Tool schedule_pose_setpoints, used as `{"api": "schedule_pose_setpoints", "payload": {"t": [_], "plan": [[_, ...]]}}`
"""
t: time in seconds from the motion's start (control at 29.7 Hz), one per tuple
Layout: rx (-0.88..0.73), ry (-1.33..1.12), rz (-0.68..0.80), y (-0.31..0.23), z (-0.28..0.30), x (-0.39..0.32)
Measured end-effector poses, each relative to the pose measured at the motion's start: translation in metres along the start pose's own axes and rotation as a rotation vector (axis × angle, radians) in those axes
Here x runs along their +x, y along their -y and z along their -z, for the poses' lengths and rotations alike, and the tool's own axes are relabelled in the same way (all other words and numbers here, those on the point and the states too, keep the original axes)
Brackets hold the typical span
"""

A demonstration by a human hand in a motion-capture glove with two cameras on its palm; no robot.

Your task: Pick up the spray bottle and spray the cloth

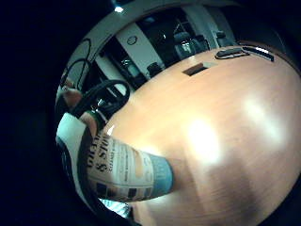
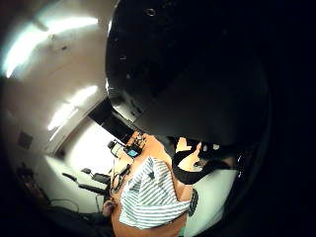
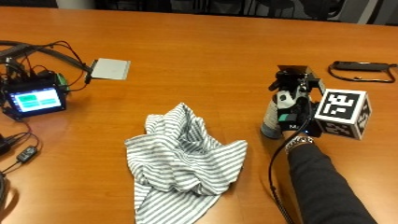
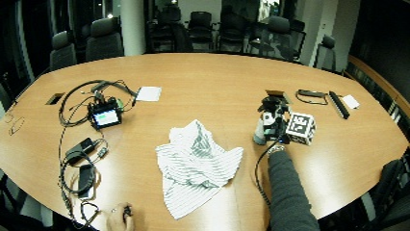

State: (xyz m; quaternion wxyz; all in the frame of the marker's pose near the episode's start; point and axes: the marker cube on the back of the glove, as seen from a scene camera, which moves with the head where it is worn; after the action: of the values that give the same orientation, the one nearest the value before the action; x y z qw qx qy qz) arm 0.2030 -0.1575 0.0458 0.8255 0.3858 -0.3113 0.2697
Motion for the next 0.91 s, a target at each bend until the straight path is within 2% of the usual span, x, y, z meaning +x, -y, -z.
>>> {"api": "schedule_pose_setpoints", "payload": {"t": [0.13,0.54,0.91], "plan": [[-0.083,-0.057,0.072,-0.007,-0.022,-0.017],[-0.338,-0.376,0.568,-0.034,-0.054,-0.121],[-0.345,-0.927,1.113,-0.054,-0.065,-0.146]]}}
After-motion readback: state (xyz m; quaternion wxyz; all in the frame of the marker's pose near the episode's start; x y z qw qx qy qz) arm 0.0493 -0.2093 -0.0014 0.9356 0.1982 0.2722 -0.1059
